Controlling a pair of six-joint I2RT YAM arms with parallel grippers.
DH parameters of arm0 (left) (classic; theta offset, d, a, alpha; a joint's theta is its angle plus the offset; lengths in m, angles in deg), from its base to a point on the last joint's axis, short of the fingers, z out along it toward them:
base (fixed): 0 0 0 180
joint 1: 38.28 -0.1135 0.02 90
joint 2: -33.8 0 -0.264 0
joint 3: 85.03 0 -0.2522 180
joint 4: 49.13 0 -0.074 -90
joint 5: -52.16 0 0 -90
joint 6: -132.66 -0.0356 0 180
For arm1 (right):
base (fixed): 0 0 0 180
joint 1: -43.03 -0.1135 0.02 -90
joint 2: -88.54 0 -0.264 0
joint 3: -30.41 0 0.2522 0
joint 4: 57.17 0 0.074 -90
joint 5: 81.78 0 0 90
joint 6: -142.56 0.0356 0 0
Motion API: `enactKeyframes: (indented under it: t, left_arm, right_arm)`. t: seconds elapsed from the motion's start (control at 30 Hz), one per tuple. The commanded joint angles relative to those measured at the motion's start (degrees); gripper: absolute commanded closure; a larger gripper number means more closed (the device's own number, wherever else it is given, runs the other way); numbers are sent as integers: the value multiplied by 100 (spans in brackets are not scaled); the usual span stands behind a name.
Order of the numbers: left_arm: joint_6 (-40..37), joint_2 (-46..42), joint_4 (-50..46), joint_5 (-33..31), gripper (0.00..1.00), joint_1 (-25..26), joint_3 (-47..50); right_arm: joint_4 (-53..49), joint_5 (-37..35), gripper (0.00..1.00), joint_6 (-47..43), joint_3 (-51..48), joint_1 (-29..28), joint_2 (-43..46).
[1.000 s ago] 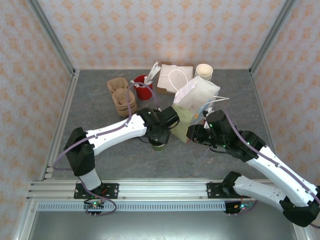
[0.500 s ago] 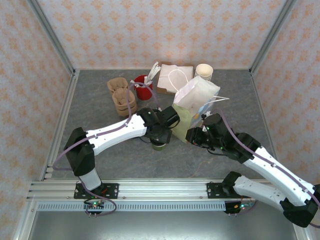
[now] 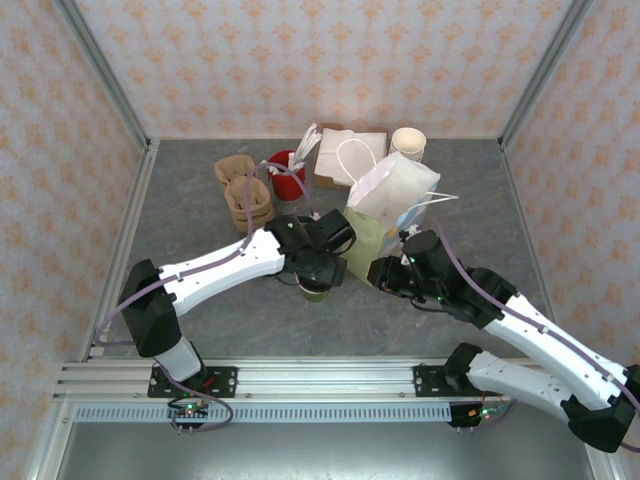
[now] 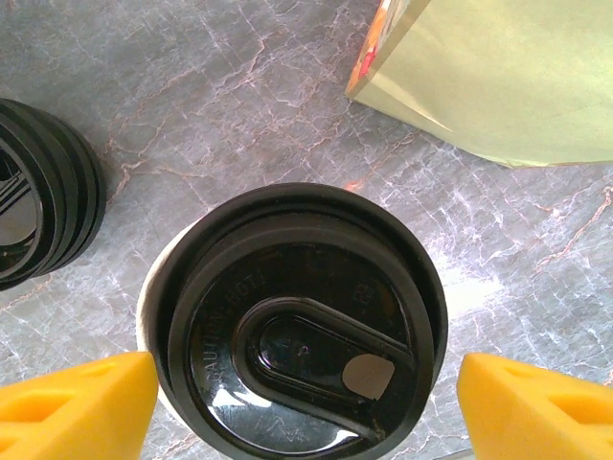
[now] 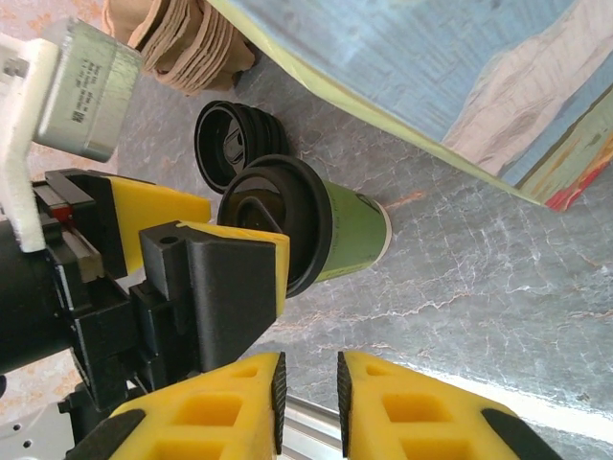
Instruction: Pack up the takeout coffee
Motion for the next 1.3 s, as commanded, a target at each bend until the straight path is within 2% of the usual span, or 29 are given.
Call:
enactKeyframes:
  t: [0.0,0.2,0.33,0.57,0.8,1.07,1.27]
  left_arm:
    - [26,-125,-109,-175,18,-44,23]
    - [36,-337,-165,-225,17,-95,41]
    - [78,-684,-84,-129,17,-241,170]
    - [276,-1526,706,333,16,-744,1152]
    - [398,-1986,1734,1082,15,-1093,2118]
    - [689,-2363,2582,1537,16,-1305,2915]
    - [755,-2453,2838,1679,16,-1371,3103]
  right_arm:
    - [255,-149,77,144,-132,-66,15]
    - [370,-271,77,260,-206,-235,-84]
    - [668,-453,77,390,-227,-581,-285]
    - [1290,-863,73,797,-497,-990,-479]
    - [1906,-1033,63,1027,-776,-1069,-640]
    - [2439,-1238,60,985,-822,-1069,-1027]
    - [2694,-1369,57,930,-819,-1069,-1350]
